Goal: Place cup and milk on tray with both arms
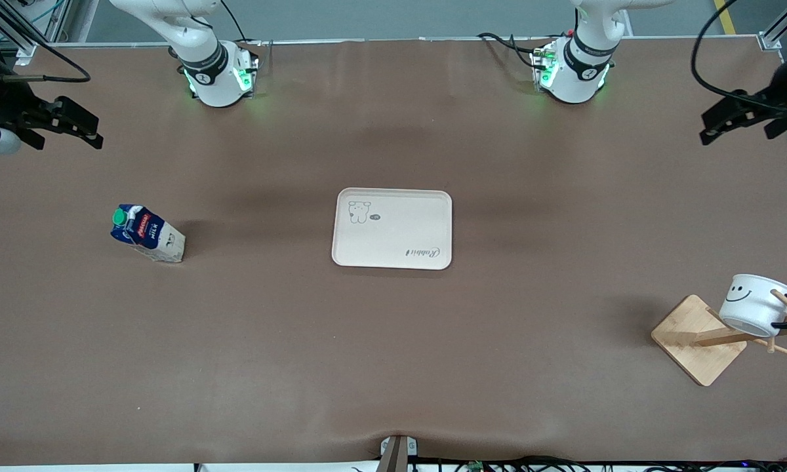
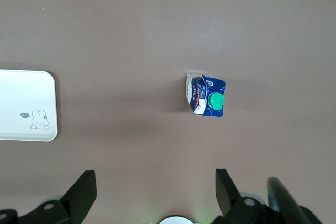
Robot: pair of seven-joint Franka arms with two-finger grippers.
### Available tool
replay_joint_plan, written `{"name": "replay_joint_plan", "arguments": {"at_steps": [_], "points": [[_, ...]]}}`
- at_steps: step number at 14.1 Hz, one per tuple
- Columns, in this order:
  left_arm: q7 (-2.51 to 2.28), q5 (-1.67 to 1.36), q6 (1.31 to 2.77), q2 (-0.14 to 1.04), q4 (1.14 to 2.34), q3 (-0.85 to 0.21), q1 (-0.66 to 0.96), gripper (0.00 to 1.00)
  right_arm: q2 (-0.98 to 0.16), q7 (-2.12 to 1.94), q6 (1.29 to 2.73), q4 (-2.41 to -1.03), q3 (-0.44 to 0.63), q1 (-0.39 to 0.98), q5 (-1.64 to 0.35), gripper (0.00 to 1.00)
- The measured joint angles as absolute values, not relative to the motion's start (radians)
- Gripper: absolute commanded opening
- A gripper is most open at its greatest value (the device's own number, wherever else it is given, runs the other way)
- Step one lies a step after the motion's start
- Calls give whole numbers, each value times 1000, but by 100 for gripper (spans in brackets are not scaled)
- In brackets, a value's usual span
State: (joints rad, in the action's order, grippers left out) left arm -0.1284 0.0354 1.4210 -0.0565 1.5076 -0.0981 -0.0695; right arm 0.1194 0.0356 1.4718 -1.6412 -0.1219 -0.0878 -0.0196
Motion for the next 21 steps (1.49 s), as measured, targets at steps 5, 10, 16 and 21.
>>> {"name": "replay_joint_plan", "arguments": {"at_steps": [5, 10, 16, 21], "points": [[-128, -37, 1635, -81, 1652, -98, -237, 100, 119, 36, 1472, -1642, -122, -88, -20, 100], [-128, -123, 1915, -90, 1818, -97, -325, 100, 119, 36, 1472, -1642, -122, -88, -20, 100], [-114, -211, 2240, -87, 1991, -96, -373, 100, 119, 36, 1471, -1642, -122, -89, -20, 100], [-113, -212, 2472, -14, 2036, -103, -375, 90, 119, 36, 1471, -1643, -122, -89, -20, 100]]}}
